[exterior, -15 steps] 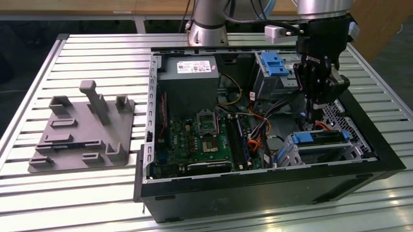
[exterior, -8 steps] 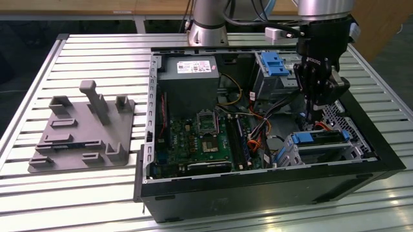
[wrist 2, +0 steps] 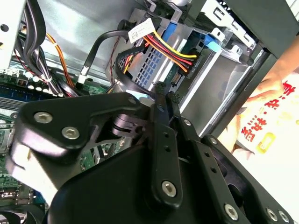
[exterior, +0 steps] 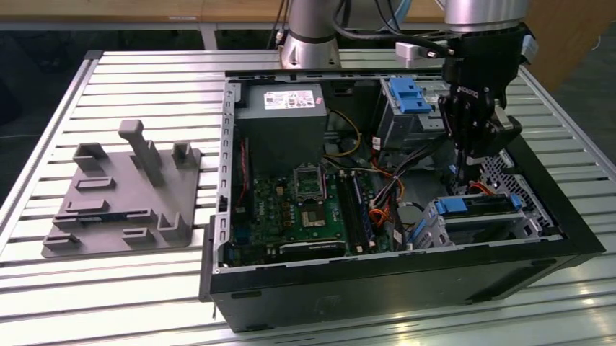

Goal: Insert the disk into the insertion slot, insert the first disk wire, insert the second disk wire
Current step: 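Insert the second disk wire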

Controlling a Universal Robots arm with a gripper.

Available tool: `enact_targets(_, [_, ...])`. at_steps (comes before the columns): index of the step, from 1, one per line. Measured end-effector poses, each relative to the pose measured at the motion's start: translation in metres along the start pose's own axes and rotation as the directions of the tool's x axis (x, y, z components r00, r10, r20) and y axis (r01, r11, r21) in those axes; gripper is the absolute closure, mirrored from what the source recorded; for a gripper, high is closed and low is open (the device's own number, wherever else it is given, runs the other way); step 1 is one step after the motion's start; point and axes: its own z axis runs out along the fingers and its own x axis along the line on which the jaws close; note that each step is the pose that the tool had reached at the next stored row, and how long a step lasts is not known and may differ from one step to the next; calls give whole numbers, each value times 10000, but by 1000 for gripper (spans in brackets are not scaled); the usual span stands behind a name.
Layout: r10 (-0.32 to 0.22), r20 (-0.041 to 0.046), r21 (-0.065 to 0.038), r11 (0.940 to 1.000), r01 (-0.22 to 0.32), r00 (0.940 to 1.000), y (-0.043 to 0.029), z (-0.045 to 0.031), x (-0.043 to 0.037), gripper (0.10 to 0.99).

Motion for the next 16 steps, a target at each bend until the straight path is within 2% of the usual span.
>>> enact_targets(1, [2, 0, -1, 10000, -2, 10000, 0, 0, 0, 945])
enact_targets(11, [14, 4, -6, 10000, -14, 10000, -1, 1, 2, 945])
enact_targets(12, [15, 4, -6, 10000, -15, 10000, -1, 2, 3, 937])
enact_targets(13, [16, 5, -7, 10000, -16, 10000, -1, 2, 3, 878])
enact_targets(15, [18, 5, -8, 10000, -18, 10000, -1, 2, 3, 878])
enact_targets(16, [20, 5, -8, 10000, -20, 10000, -1, 2, 3, 812])
